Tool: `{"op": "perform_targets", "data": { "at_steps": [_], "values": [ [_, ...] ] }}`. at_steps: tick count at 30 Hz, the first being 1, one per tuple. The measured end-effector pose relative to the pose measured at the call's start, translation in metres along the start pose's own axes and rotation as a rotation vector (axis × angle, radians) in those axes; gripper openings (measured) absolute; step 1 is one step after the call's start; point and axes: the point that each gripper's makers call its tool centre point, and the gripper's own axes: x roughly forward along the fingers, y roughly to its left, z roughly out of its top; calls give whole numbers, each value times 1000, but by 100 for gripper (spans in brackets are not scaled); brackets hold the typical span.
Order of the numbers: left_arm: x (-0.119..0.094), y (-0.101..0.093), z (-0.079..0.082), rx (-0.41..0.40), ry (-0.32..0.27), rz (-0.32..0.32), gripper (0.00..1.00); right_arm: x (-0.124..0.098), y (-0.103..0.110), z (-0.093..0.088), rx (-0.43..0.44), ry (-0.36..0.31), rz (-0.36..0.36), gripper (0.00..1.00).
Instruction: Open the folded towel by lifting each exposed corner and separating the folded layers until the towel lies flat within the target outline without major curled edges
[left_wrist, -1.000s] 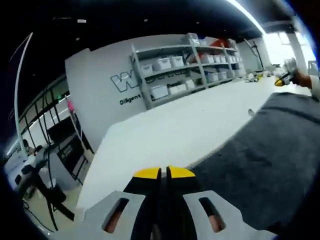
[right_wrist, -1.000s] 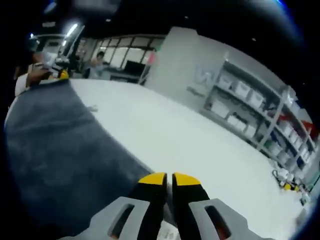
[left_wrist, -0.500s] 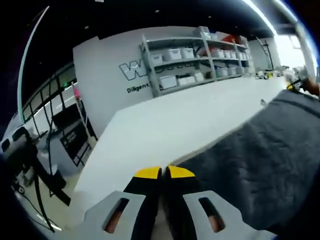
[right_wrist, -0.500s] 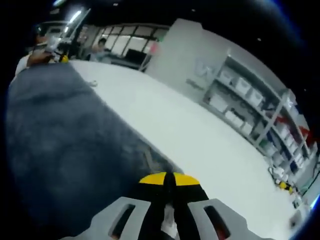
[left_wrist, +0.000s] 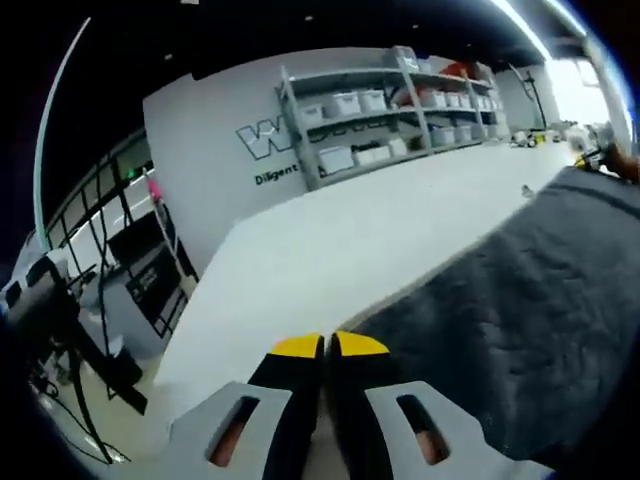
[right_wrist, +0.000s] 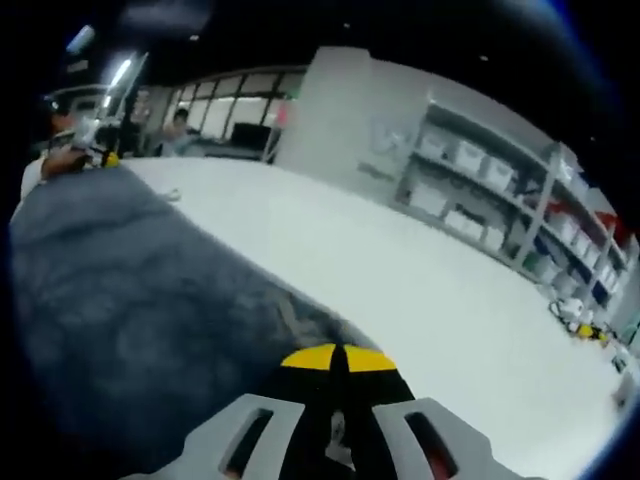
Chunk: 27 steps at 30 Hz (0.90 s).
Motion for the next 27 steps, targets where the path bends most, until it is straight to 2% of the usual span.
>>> {"op": "perform_targets", "data": {
  "at_steps": [5, 6, 7, 9, 11, 12, 16, 18, 21, 23, 27],
  "values": [
    [-4, 2, 4, -37, -23, -12, 4, -4, 3, 2, 26, -3, 24, 0],
    [-5, 4, 9, -75, -48, -25, 4, -4, 3, 4, 36, -2, 32, 0],
    [-6, 4, 10, -90, -52, -30, 5, -5, 3, 4, 37, -2, 33, 0],
    [-12, 1, 11, -180, -54, -81, 7, -11, 0, 13, 48, -22, 39, 0],
    [-15, 0, 10, -194, -39, -97, 8, -16, 1, 23, 93, -47, 67, 0],
    [-18, -4, 7, -244, -7, -108, 10, -18, 1, 27, 113, -64, 76, 0],
    [-29, -9, 24, -277, -37, -134, 11, -25, -1, 34, 144, -80, 89, 0],
    [-36, -17, 34, -283, -51, -179, 15, -29, 10, 37, 135, -83, 158, 1],
    [-46, -23, 45, -330, -67, -221, 22, -35, 15, 38, 73, -82, 169, 5],
    [-54, -23, 52, -332, -88, -225, 23, -39, 22, 40, 78, -87, 204, 9],
    [-70, -33, 67, -352, -136, -274, 33, -45, 25, 45, 65, -106, 211, 19]
  ]
}}
